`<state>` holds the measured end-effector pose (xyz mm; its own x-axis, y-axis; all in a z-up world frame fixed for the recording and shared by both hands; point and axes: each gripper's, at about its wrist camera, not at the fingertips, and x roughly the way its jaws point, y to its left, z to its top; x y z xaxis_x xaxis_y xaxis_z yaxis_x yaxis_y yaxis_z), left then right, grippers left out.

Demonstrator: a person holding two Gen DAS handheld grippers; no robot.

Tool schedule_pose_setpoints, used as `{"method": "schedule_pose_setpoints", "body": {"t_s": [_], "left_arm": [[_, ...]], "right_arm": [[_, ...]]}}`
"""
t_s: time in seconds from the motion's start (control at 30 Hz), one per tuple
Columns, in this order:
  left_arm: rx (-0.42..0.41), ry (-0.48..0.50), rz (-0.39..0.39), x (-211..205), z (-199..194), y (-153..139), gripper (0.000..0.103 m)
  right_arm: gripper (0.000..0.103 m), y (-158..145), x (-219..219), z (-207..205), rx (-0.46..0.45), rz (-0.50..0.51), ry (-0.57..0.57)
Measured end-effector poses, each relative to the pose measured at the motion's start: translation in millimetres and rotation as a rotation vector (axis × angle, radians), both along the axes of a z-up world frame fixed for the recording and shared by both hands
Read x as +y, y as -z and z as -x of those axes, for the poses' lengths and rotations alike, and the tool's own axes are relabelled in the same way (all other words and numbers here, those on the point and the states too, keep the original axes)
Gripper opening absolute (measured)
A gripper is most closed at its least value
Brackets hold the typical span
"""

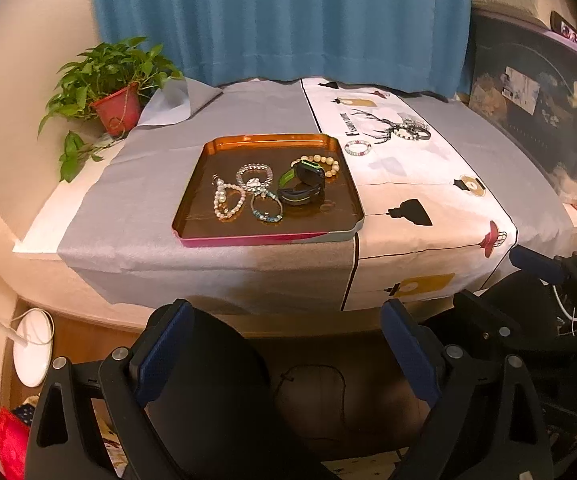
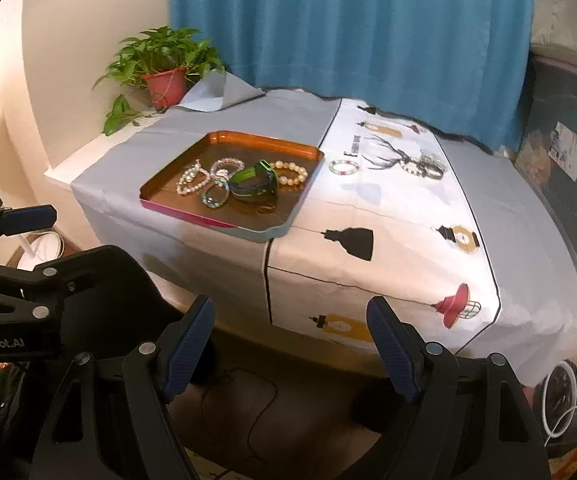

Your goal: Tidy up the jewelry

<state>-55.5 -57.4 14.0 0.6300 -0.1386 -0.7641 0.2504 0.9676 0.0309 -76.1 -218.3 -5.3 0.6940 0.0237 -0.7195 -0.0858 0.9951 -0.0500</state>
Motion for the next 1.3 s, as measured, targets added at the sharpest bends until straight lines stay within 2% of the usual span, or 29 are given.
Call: {"method": "schedule_pose_setpoints", "body": {"t_s": [0.23, 0.4, 0.57, 0.7, 0.83, 0.9, 1.03, 1.13, 1.3], "left_arm": [[0.015, 0.041, -0.001, -22.4, -23.3, -3.5, 0.093], [0.039, 0.09, 0.033, -49.0, -51.8, -8.9, 0.093], [0.036, 0.144, 0.038, -88.7, -88.0, -13.8, 0.093], [0.073, 0.198, 0.05, -125.7, -129.8, -14.6, 0.093], [0.062, 0.229, 0.046, -161.9, -175.6, -15.9, 0.093], [0.051, 0.246, 0.067, -183.9, -206.0, -11.7, 0.094], [0.111, 0.274, 0.078, -224.8, -260.0, 12.6, 0.094], [0.12, 0.285, 0.061, -251.7, -298.3, 31.3, 0.094], [0.145, 0.329, 0.017, -283.7, -342.2, 60.7, 0.094]], "right_arm": [[0.079, 8.6, -31.1, -14.6, 0.016, -0.022, 0.069], [0.079, 17.9, -70.1, -28.2, 0.034, -0.054, 0.155], [0.079, 28.3, -113.5, -45.8, 0.049, -0.073, 0.236], [0.079, 33.1, -157.4, -67.3, 0.051, -0.095, 0.317], [0.079, 33.4, -204.9, -102.5, 0.038, -0.089, 0.386], [0.079, 34.3, -225.8, -121.5, 0.029, -0.096, 0.414], [0.079, 45.0, -265.1, -171.2, 0.047, -0.155, 0.438], [0.079, 49.8, -291.4, -216.1, 0.036, -0.172, 0.457], [0.079, 61.1, -314.4, -281.1, 0.033, -0.137, 0.432]]}}
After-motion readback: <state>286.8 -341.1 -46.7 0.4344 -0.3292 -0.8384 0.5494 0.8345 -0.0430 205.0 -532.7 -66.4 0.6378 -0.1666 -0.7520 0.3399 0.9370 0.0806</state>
